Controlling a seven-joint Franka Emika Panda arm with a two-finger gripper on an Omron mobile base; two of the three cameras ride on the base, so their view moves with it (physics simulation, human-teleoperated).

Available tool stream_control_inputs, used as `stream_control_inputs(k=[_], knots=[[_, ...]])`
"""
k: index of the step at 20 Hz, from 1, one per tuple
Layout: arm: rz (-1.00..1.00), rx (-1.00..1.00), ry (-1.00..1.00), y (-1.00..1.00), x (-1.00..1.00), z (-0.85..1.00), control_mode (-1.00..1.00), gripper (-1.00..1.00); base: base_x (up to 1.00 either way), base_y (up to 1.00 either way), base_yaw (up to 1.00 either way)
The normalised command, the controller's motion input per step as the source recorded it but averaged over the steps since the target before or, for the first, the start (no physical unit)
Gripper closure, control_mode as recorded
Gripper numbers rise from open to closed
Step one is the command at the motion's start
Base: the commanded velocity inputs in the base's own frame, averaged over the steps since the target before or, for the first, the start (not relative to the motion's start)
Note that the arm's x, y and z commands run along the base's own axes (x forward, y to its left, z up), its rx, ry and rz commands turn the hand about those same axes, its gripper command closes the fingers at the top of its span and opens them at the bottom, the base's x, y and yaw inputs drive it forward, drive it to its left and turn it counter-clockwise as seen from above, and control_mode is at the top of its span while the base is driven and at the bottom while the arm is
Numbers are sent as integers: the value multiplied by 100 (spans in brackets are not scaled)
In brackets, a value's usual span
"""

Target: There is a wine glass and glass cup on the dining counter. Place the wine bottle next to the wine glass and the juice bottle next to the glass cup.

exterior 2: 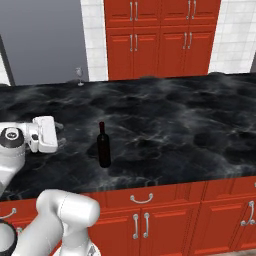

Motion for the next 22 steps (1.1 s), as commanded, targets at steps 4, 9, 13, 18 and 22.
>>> stream_control_inputs(k=[4,9,13,18,22], knots=[[1,0,7,-22,31,-13,-100,-100,0,0,0],[3,5,11,-16,30,-19,-100,-100,0,0,0],[2,2,2,-7,26,-26,-100,-100,0,0,0],[0,0,0,-3,13,-27,-100,-100,0,0,0],[0,0,0,-6,6,-27,-100,-100,0,0,0]])
